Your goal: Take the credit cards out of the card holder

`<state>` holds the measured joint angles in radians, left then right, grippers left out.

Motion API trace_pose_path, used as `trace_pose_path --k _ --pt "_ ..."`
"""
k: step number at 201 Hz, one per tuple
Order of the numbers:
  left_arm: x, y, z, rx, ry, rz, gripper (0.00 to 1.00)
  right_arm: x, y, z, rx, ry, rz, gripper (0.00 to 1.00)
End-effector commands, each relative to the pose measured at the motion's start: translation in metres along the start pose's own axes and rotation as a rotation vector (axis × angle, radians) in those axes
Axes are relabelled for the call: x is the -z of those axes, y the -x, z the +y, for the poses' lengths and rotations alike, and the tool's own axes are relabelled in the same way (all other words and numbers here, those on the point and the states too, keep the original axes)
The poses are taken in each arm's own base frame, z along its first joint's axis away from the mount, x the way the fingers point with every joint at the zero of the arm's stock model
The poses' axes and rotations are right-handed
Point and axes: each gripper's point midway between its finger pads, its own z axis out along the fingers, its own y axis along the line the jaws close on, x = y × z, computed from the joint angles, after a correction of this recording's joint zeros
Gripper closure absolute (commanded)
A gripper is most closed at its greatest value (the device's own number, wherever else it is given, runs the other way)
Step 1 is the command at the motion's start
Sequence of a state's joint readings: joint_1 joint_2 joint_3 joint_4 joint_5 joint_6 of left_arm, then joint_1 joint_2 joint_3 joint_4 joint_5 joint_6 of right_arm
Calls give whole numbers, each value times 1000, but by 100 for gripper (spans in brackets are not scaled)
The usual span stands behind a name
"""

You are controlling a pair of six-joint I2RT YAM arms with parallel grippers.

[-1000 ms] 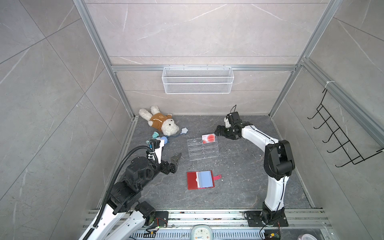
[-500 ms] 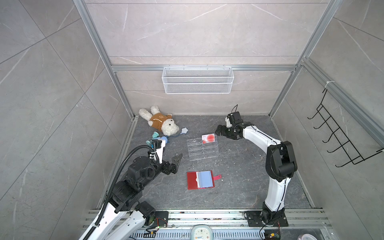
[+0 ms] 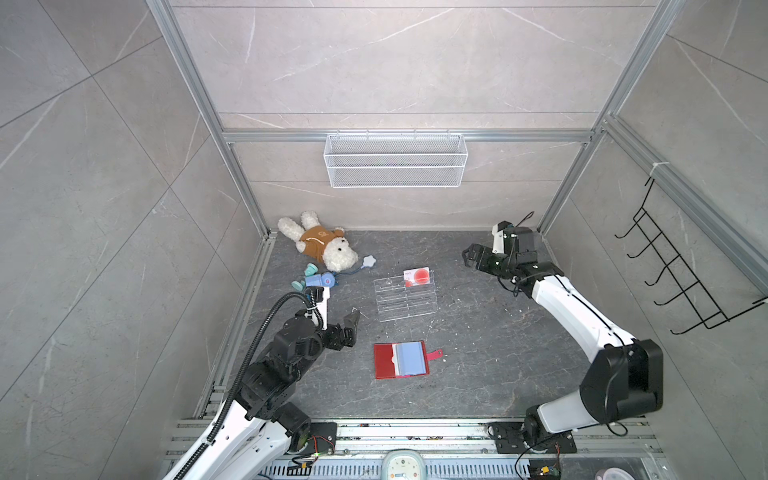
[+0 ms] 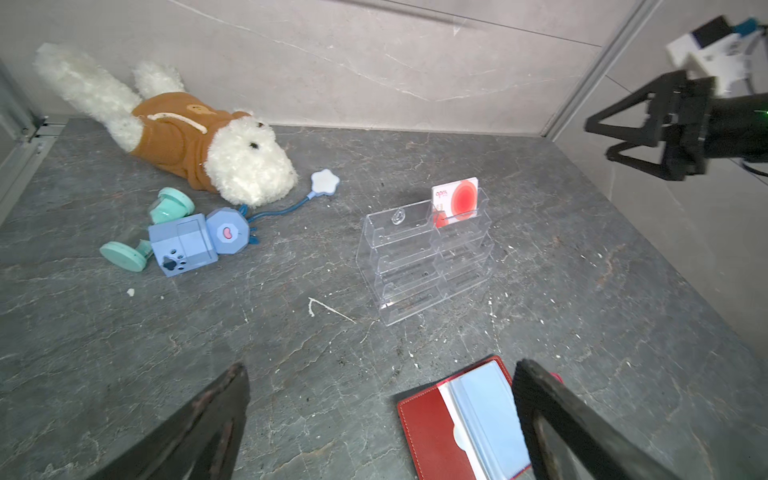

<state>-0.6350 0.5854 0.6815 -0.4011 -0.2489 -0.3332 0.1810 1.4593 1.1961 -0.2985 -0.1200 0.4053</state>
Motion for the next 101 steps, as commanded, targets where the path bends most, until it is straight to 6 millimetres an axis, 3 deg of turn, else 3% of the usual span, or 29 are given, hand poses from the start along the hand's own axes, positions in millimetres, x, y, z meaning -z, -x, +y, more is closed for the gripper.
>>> trace_pose_path --k 1,58,101 --pt "-3 14 12 46 77 -79 0 20 9 -1 38 11 -84 0" --pt "-19 7 42 74 219 -134 0 57 -1 -4 78 30 -173 0" --pt "-33 5 73 125 316 -125 0 70 -14 -8 100 25 -181 0"
